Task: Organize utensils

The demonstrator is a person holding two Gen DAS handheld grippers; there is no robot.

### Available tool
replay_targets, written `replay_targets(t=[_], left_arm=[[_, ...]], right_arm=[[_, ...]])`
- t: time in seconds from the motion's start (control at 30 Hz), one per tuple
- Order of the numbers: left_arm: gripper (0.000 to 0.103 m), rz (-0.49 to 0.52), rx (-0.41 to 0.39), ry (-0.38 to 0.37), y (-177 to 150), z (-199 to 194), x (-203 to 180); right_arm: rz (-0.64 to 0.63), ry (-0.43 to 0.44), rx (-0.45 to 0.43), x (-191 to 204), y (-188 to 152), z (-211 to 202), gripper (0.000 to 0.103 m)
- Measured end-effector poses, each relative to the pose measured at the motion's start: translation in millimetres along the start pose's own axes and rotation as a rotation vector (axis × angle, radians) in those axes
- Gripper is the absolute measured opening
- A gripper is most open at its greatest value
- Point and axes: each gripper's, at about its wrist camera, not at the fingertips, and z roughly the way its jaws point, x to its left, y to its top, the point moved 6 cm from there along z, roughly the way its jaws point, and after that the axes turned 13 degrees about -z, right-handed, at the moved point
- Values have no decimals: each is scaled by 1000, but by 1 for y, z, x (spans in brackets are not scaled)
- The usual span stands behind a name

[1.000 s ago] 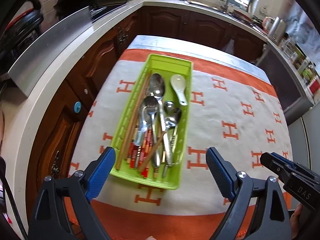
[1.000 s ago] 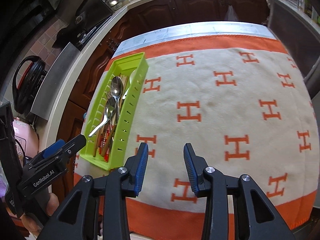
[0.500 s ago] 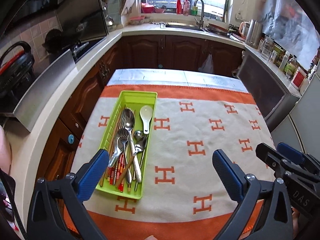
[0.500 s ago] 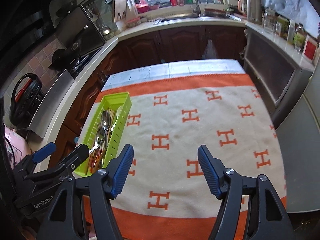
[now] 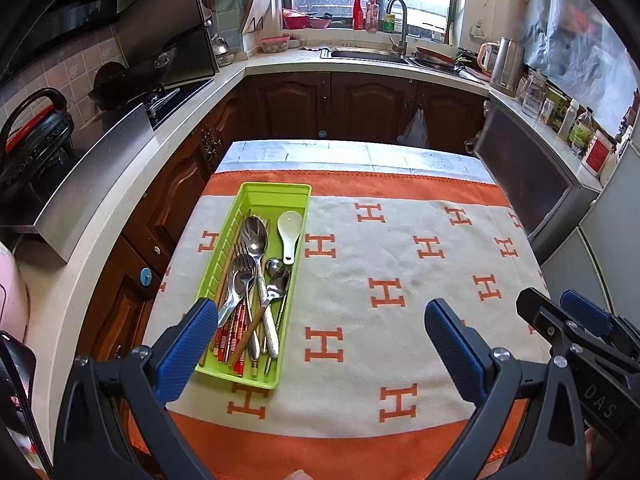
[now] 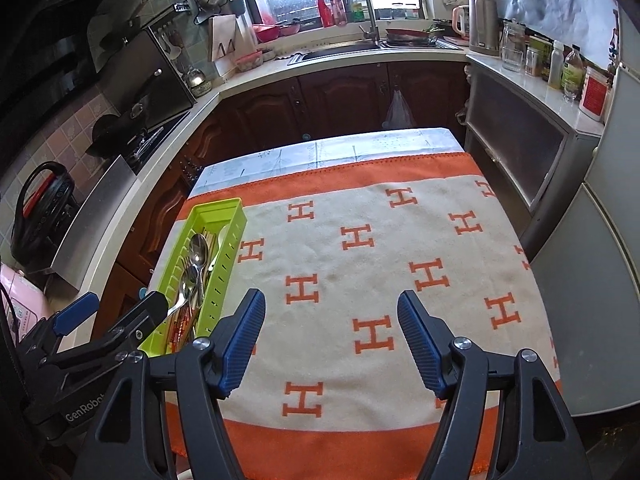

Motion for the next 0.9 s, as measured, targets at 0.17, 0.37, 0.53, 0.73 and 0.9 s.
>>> replay_targets(t=[0.17, 0.37, 0.53, 0.73, 0.9], left_arm=[[102, 5, -9, 0, -1, -1, -1], [102, 2, -5, 2, -1, -2, -1], [102, -6, -8, 11, -2, -1, 1], [102, -9, 0, 19, -3, 1, 3], [102, -6, -1, 23, -3, 2, 4]], right_arm=[[-1, -6, -8, -1, 0, -2, 70], [-2, -5, -9, -1, 1, -2, 70], [-7, -2, -16, 1, 3, -5, 70], [-36, 9, -38, 10, 4, -9, 70], [-36, 21, -37, 11, 3, -7, 70]])
